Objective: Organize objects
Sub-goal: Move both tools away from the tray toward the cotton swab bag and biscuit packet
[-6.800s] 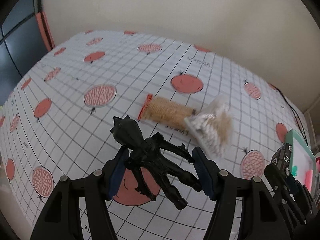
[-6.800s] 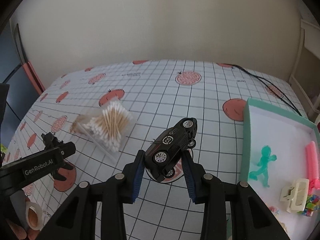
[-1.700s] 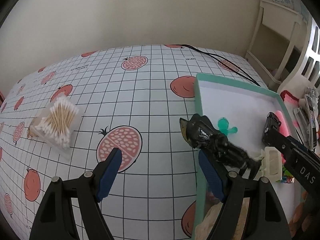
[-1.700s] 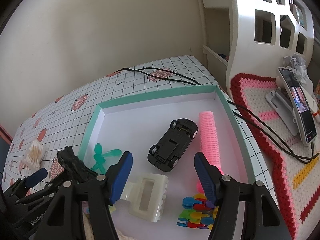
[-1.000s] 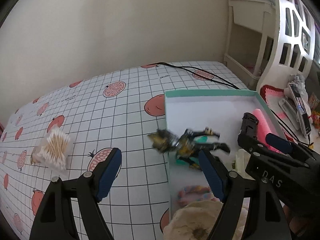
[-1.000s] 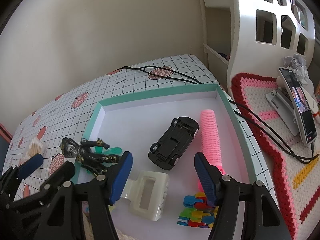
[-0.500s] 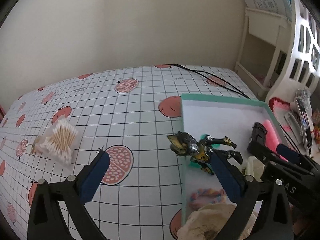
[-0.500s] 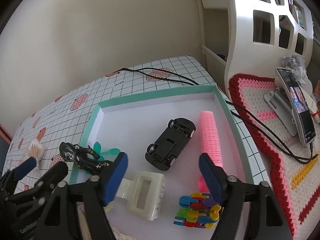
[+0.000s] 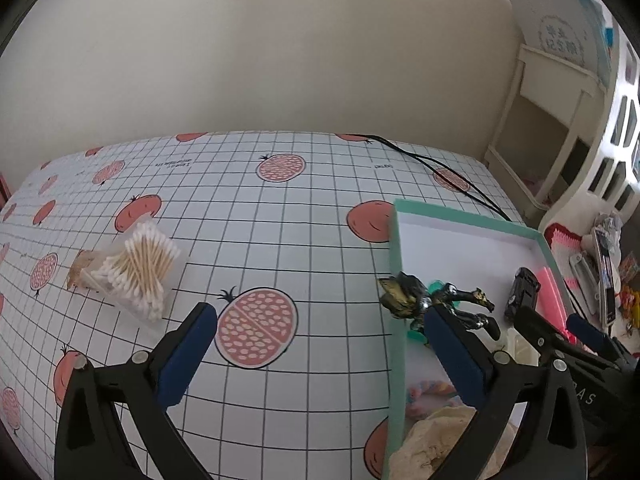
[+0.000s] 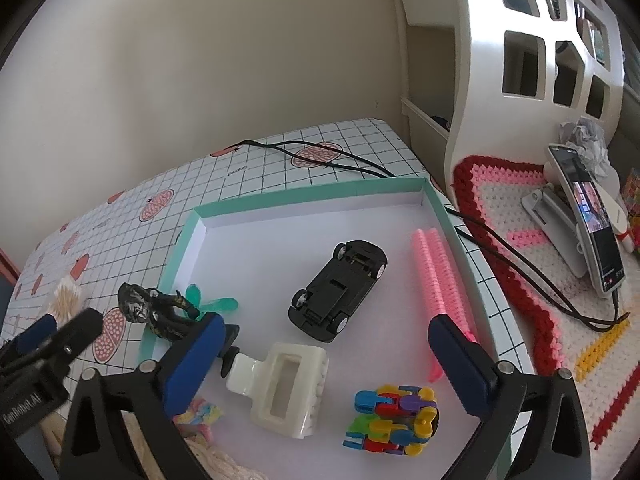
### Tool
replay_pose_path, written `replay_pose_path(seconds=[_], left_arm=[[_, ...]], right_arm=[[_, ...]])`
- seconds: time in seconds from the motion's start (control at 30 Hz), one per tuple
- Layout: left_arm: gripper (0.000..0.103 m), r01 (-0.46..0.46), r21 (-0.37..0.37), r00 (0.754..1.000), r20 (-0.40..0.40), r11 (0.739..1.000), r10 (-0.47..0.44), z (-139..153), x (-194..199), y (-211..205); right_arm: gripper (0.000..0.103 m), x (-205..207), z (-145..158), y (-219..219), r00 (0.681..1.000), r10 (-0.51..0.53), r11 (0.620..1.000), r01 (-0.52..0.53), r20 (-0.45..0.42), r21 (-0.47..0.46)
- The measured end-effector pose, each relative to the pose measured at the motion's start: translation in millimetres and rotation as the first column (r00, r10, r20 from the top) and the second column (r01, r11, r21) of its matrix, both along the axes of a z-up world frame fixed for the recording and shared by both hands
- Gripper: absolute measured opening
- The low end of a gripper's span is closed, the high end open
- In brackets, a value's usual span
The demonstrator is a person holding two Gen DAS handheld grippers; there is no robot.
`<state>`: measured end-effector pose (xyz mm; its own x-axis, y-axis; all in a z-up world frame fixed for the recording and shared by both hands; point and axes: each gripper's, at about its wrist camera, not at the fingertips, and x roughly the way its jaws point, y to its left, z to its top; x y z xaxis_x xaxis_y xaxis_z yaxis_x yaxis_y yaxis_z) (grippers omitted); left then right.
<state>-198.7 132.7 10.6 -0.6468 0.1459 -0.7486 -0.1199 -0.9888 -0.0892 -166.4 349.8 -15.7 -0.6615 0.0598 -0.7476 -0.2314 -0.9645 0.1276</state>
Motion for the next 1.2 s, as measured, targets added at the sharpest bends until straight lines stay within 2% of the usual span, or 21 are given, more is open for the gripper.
replay_pose_path(seconds=[0.27, 0.43, 0.53, 0.67, 0.87, 1.2], left_arm=[[0.103, -0.03, 0.029, 0.999, -0.025, 0.999, 0.031, 11.4, -3.2, -30.7], [0.103, -0.091, 0.051, 0.993, -0.075, 0.994, 0.095, 21.0, -4.6, -67.8], [0.103, -0.151, 0.075, 0.985, -0.074, 0.986, 0.156, 21.1, -8.3, -96.6], [0.103, -0.242, 0.116, 0.968, -0.041, 0.963, 0.248, 15.0, -12.3, -138.5], [0.103, -0.349, 0.144, 0.936, 0.004, 0.926, 0.352, 3.1, -15.0, -189.5], [0.103, -0.45, 0.18, 0.893, 0.054, 0.875, 0.448, -10.7, -12.5, -240.0]], right_arm=[[0.103, -3.0, 12.1, -15.9, 0.999, 0.023, 0.999, -0.022, -0.028, 0.029], [0.103, -3.6, 36.7, -39.8, 0.992, 0.048, 0.999, -0.046, -0.114, 0.026], [0.103, -5.9, 46.4, -58.3, 0.985, 0.084, 0.996, -0.081, -0.149, 0.027], [0.103, -10.0, 55.0, -96.5, 0.97, 0.17, 0.985, -0.165, -0.172, 0.039], [0.103, -16.1, 50.9, -151.2, 0.945, 0.29, 0.957, -0.281, -0.152, 0.076], [0.103, -26.8, 36.2, -203.1, 0.922, 0.368, 0.93, -0.367, -0.12, 0.025]])
